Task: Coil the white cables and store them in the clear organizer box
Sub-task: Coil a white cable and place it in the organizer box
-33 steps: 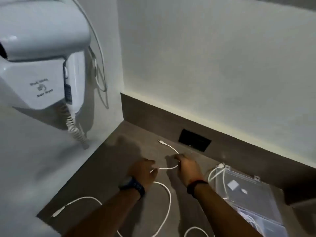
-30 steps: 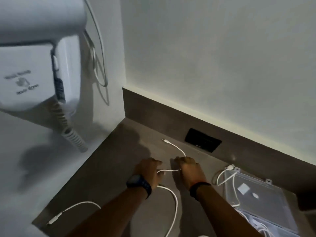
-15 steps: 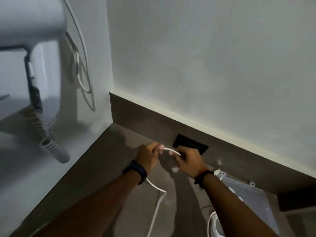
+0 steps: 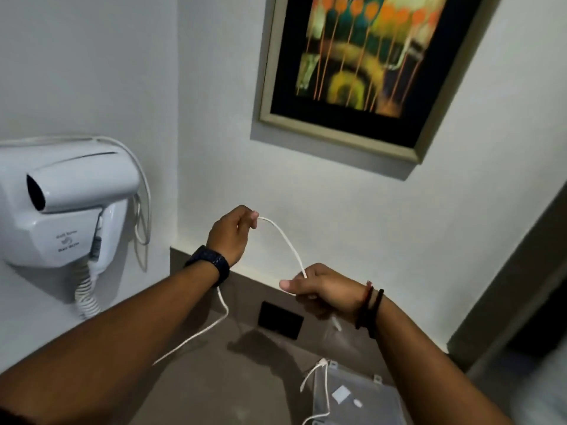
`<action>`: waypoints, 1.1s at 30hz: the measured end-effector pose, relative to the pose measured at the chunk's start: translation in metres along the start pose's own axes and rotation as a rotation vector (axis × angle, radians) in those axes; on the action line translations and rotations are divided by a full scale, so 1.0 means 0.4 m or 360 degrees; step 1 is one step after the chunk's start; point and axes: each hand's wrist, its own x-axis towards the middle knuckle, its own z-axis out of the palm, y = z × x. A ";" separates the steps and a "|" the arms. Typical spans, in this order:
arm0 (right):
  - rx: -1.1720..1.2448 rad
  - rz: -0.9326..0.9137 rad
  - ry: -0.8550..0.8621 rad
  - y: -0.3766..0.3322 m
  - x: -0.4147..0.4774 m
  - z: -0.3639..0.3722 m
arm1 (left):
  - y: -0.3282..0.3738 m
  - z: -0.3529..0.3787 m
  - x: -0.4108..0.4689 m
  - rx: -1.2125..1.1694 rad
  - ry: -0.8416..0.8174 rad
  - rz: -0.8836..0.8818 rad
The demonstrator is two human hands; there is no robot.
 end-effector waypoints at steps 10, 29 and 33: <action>0.0483 -0.1453 0.0935 -0.304 -0.205 -0.018 | 0.219 0.095 -0.079 -0.0197 -0.0503 0.0145; -0.0667 -0.0433 0.0617 -0.208 -0.235 -0.015 | 0.326 0.068 -0.061 -0.0031 -0.0285 0.0438; -0.0523 -0.0591 0.0710 -0.216 -0.239 -0.006 | 0.331 0.072 -0.063 -0.0128 -0.0354 0.0461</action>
